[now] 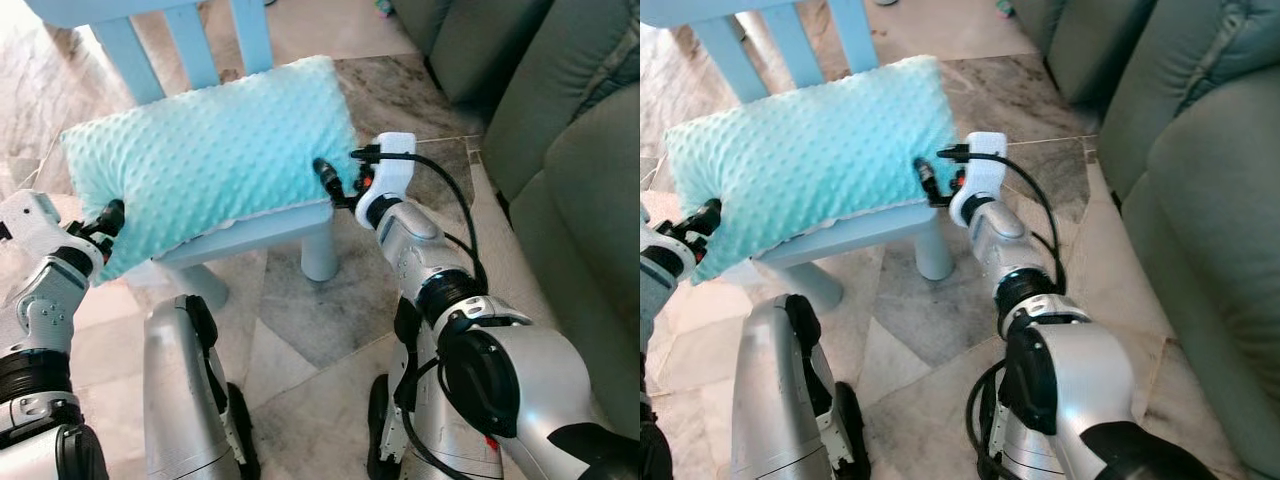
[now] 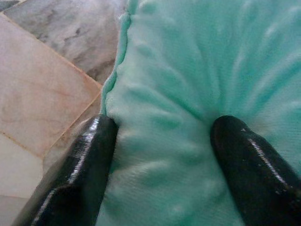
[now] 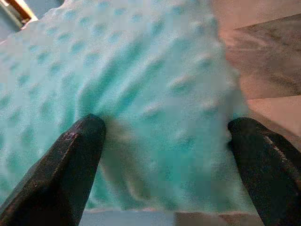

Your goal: Move the pillow to the sofa

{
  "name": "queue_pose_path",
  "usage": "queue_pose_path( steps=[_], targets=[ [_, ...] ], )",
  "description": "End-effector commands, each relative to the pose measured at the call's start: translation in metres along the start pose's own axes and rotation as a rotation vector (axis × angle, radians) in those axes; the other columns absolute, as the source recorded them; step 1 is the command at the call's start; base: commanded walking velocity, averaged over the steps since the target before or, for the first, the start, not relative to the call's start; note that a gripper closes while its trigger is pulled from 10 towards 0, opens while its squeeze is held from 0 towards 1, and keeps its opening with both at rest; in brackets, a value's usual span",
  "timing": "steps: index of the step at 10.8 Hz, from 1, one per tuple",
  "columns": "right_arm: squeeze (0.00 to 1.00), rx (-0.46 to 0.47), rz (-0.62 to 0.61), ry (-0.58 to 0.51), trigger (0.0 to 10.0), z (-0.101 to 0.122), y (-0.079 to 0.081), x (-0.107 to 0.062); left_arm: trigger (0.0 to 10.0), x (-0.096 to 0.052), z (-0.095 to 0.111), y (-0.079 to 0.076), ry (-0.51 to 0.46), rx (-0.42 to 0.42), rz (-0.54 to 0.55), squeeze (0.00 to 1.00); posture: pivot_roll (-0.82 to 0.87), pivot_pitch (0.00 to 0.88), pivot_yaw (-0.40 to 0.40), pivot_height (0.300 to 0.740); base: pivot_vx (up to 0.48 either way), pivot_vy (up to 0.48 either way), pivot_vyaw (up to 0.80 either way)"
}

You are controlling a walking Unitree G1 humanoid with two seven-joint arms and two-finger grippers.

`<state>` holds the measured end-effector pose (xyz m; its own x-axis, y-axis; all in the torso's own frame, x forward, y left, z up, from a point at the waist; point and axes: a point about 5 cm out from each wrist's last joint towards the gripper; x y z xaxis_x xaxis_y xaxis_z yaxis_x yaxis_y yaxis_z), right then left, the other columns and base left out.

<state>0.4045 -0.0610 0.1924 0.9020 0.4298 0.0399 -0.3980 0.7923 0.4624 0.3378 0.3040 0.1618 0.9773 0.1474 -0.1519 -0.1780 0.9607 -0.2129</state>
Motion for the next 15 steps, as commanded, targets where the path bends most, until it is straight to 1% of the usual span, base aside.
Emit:
queue_pose_path(
  steps=[1,4,9,12,15],
  targets=[
    [0.00,0.017,0.015,0.027,0.0,-0.006,0.002,0.000,0.0,-0.002,-0.009,0.001,0.031,-0.004,0.004,0.00,0.23,0.421,-0.006,0.403,0.000,0.000,0.00],
    [0.00,-0.010,0.027,0.047,0.0,-0.014,0.002,-0.002,0.0,-0.005,-0.010,0.007,0.027,0.003,0.032,0.00,0.23,0.425,-0.007,0.403,0.000,0.000,0.00],
    [0.00,-0.012,0.004,0.053,0.0,-0.016,-0.003,-0.004,0.0,-0.005,-0.010,0.007,0.031,0.015,0.051,0.00,0.23,0.428,-0.005,0.403,0.000,0.000,0.00],
    [0.00,-0.013,0.006,0.077,0.0,-0.023,-0.003,-0.005,0.0,-0.005,-0.009,0.009,0.032,0.028,0.063,0.00,0.24,0.434,-0.004,0.403,0.000,0.000,0.00],
    [0.00,-0.020,0.007,0.083,0.0,-0.024,-0.003,-0.006,0.0,-0.005,-0.010,0.009,0.032,0.025,0.064,0.00,0.23,0.438,-0.005,0.403,0.000,0.000,0.00]
  ],
)
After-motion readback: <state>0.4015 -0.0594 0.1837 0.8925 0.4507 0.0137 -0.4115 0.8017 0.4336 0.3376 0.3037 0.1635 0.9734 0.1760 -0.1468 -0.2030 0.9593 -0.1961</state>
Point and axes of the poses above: a point about 5 cm out from each wrist's last joint towards the gripper, its own x axis pointing out of the wrist towards the gripper, its own z axis along the axis of the wrist's last joint, y = z × x, and after that the axes turned 15 degrees about x, right-handed
